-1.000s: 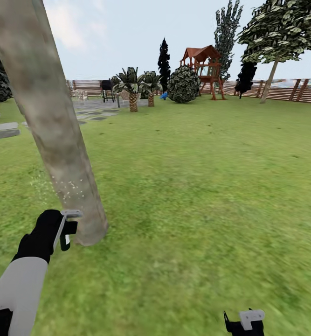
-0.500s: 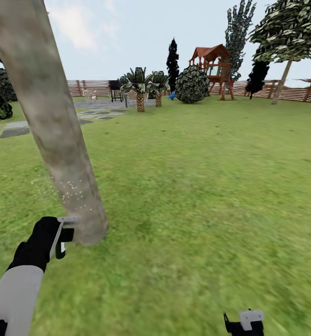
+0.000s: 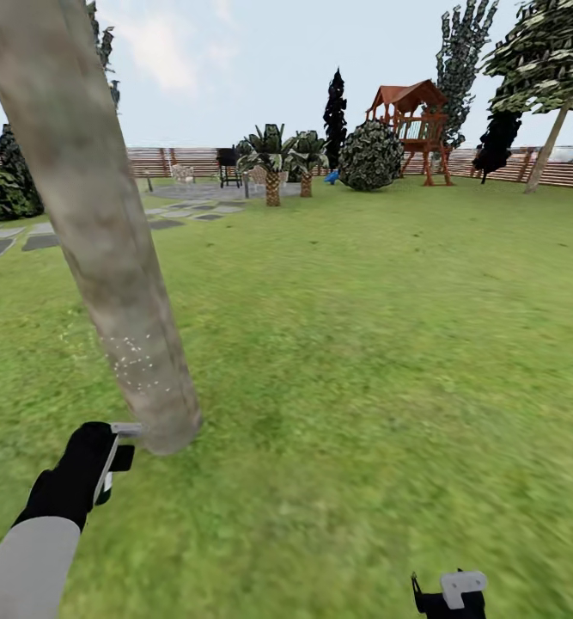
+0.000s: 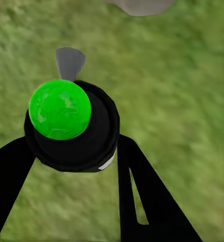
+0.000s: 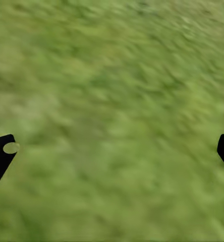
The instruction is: In the garden, pick up the pesticide atomizer on the floor and spray pesticide onto both trees until each tree trunk is fully covered.
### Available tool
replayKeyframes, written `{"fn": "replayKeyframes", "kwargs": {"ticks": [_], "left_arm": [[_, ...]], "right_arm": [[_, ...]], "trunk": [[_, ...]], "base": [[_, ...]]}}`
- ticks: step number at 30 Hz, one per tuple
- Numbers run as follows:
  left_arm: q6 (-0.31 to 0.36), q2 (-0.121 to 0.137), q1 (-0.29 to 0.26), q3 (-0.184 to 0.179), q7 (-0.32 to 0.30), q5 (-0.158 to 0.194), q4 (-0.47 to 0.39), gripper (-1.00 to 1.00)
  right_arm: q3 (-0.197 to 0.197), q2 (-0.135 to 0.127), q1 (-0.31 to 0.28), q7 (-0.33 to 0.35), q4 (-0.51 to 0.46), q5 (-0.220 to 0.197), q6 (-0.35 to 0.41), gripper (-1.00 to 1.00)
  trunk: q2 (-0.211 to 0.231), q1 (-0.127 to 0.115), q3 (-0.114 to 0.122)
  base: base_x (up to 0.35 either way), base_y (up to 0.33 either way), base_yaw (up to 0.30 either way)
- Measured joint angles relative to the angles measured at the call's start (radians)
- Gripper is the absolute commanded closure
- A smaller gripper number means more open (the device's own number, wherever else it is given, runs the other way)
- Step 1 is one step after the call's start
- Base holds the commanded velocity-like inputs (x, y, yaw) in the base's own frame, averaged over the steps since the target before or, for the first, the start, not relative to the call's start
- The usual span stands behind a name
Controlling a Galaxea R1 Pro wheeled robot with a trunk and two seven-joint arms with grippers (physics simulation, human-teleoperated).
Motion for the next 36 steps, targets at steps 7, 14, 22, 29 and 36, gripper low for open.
{"fn": "replayKeyframes", "kwargs": {"ticks": [7, 14, 22, 29, 36], "left_arm": [[0.000, -0.009, 0.001, 0.000, -0.003, 0.009, -0.015, 1.00], [0.001, -0.015, 0.002, -0.001, -0.004, 0.012, -0.017, 1.00], [-0.002, -0.043, 0.002, -0.002, -0.002, 0.009, -0.019, 1.00], [-0.002, -0.043, 0.002, -0.001, -0.002, 0.010, -0.019, 1.00], [-0.003, -0.045, 0.001, -0.002, -0.002, 0.009, -0.018, 1.00]], "right_arm": [[0.000, 0.000, 0.000, 0.000, 0.000, -0.001, 0.000, -1.00], [0.001, 0.000, 0.000, 0.000, 0.000, 0.000, 0.000, -1.00], [0.001, 0.001, 0.000, 0.000, 0.000, 0.000, 0.000, -1.00], [0.001, 0.001, 0.000, 0.000, 0.000, 0.000, 0.000, -1.00], [0.001, 0.003, 0.000, 0.001, 0.000, 0.000, 0.000, -1.00]], "trunk": [[0.000, 0.000, 0.000], [0.000, 0.000, 0.000], [0.000, 0.000, 0.000], [0.000, 0.000, 0.000], [0.000, 0.000, 0.000]], "base": [[0.143, -0.228, 0.012], [0.004, -0.273, 0.231], [0.038, -0.274, 0.277], [0.170, -0.249, 0.277], [0.186, -0.239, 0.206]]}}
